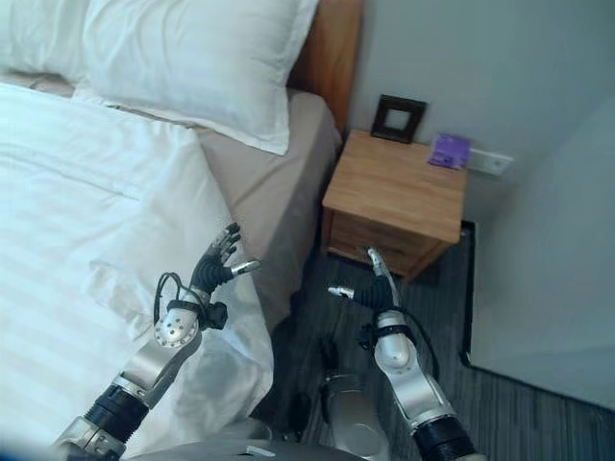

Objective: Making the bed.

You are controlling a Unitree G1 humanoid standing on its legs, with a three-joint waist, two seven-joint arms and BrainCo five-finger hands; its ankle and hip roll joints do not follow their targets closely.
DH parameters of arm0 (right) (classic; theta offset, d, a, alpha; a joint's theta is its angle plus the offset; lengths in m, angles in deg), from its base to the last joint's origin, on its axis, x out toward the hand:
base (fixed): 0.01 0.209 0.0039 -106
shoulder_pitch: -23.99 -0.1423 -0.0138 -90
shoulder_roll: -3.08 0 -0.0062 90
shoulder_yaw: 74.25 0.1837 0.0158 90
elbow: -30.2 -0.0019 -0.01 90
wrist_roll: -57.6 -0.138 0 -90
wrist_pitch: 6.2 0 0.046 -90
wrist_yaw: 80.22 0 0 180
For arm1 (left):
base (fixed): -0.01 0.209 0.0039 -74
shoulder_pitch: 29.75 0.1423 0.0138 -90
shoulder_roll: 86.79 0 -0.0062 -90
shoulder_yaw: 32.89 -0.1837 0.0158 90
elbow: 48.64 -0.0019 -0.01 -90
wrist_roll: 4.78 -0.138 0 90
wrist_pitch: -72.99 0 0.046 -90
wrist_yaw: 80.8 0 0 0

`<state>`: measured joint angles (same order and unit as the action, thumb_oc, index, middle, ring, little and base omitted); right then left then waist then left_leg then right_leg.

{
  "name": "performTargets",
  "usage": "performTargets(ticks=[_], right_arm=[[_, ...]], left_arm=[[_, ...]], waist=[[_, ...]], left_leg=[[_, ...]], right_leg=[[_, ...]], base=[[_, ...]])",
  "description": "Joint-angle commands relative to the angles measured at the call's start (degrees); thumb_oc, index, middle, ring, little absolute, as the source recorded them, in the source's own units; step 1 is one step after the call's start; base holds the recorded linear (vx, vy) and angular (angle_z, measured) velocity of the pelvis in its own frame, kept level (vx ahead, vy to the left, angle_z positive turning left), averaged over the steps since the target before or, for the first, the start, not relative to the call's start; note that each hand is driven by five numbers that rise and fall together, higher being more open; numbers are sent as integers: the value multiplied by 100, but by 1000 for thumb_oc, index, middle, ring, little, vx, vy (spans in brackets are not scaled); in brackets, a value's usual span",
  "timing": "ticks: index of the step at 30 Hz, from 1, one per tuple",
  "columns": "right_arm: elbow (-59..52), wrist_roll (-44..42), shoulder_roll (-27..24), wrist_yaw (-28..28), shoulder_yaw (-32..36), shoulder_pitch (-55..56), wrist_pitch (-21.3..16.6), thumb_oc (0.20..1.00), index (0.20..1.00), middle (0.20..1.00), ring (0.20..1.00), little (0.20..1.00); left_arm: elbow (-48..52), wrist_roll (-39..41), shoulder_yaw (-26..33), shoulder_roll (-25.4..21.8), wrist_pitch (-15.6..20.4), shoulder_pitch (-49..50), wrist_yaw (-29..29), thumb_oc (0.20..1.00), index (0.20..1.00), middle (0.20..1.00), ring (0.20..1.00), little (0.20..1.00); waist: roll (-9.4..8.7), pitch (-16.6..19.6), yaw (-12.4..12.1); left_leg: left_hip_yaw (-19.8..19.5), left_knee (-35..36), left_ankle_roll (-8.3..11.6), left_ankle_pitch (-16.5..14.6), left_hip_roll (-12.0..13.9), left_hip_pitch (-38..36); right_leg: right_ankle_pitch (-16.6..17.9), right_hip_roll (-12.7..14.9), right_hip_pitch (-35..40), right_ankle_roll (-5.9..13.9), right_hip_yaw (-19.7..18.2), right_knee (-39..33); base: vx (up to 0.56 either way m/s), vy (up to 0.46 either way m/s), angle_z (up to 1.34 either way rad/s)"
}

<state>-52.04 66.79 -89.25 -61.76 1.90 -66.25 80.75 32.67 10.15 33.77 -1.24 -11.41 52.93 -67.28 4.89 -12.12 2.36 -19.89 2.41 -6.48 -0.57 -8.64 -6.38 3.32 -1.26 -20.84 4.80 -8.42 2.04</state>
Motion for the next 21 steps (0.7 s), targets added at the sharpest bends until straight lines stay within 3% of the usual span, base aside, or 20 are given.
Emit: performTargets(ticks=[1, 3, 5, 8, 9, 15, 16, 18, 21], right_arm=[[-394, 328, -23, 154, 18, -315, -233, 1000, 1000, 1000, 1000, 1000], [-334, 392, 3, 162, -67, -442, -218, 1000, 1000, 1000, 1000, 1000], [-327, 525, -43, 208, -129, -534, -154, 1000, 1000, 1000, 1000, 1000], [-419, 781, -233, 381, -81, -726, -127, 1000, 1000, 1000, 1000, 1000], [-415, 781, -233, 383, -80, -731, -129, 1000, 1000, 1000, 1000, 1000], [-544, 1124, -740, 773, 183, -1225, -77, 1000, 1000, 1000, 1000, 1000], [-543, 1124, -740, 774, 182, -1226, -78, 1000, 1000, 1000, 1000, 1000], [-491, 1200, -989, 821, 259, -1327, -61, 1000, 1000, 1000, 1000, 1000], [-430, 1206, -1182, 751, 380, -1293, -55, 1000, 1000, 1000, 1000, 1000]], left_arm=[[752, -258, -21, -141, 349, -189, 105, 1000, 1000, 1000, 1000, 1000], [851, -243, 94, -179, 347, -77, 141, 1000, 1000, 1000, 1000, 1000], [977, -120, 178, -206, 330, 70, 138, 1000, 1000, 1000, 1000, 1000], [1245, 89, 259, -272, 387, 284, 150, 1000, 1000, 1000, 1000, 1000], [1250, 90, 260, -273, 383, 283, 151, 1000, 1000, 1000, 1000, 1000], [1725, 397, 564, -367, 575, 384, 222, 1000, 1000, 1000, 1000, 1000], [1727, 398, 566, -368, 573, 384, 222, 1000, 1000, 1000, 1000, 1000], [1989, 636, 942, -375, 695, 665, 232, 1000, 1000, 1000, 1000, 1000], [2296, 995, 1525, -325, 871, 1238, 160, 1000, 1000, 1000, 1000, 1000]], waist=[[-59, -24, -33], [-87, 89, -132], [-75, 232, -225], [-16, 449, -433], [-29, 455, -409], [-71, 715, -882], [-75, 720, -867], [-132, 825, -1151], [-181, 839, -1445]], left_leg=[[-613, 259, 632, -468, 641, -223], [-617, 259, 686, -529, 805, -259], [-740, 259, 779, -556, 993, -235], [-999, 259, 1061, -402, 1344, -89], [-1027, 259, 1069, -374, 1324, -58], [-1497, 259, 1392, 100, 1425, 320], [-1512, 259, 1392, 109, 1416, 332], [-1678, 259, 1525, 263, 1434, 491], [-1746, 259, 1658, 394, 1452, 634]], right_leg=[[244, 457, 559, 371, -270, -144], [393, 532, 576, 454, -146, 15], [271, 480, 670, 403, 10, 69], [42, 438, 972, 295, 542, 44], [68, 463, 959, 299, 558, 31], [-139, 542, 1502, 158, 1622, -401], [-133, 552, 1501, 162, 1636, -409], [-240, 547, 1785, 109, 2089, -660], [-441, 509, 1966, 25, 2433, -702]], base=[[288, -206, 83], [279, -204, 77], [324, -212, 43], [296, -202, 22], [223, -144, 58], [186, -86, 79], [176, -103, 90], [231, -131, 90], [167, -108, 72]])
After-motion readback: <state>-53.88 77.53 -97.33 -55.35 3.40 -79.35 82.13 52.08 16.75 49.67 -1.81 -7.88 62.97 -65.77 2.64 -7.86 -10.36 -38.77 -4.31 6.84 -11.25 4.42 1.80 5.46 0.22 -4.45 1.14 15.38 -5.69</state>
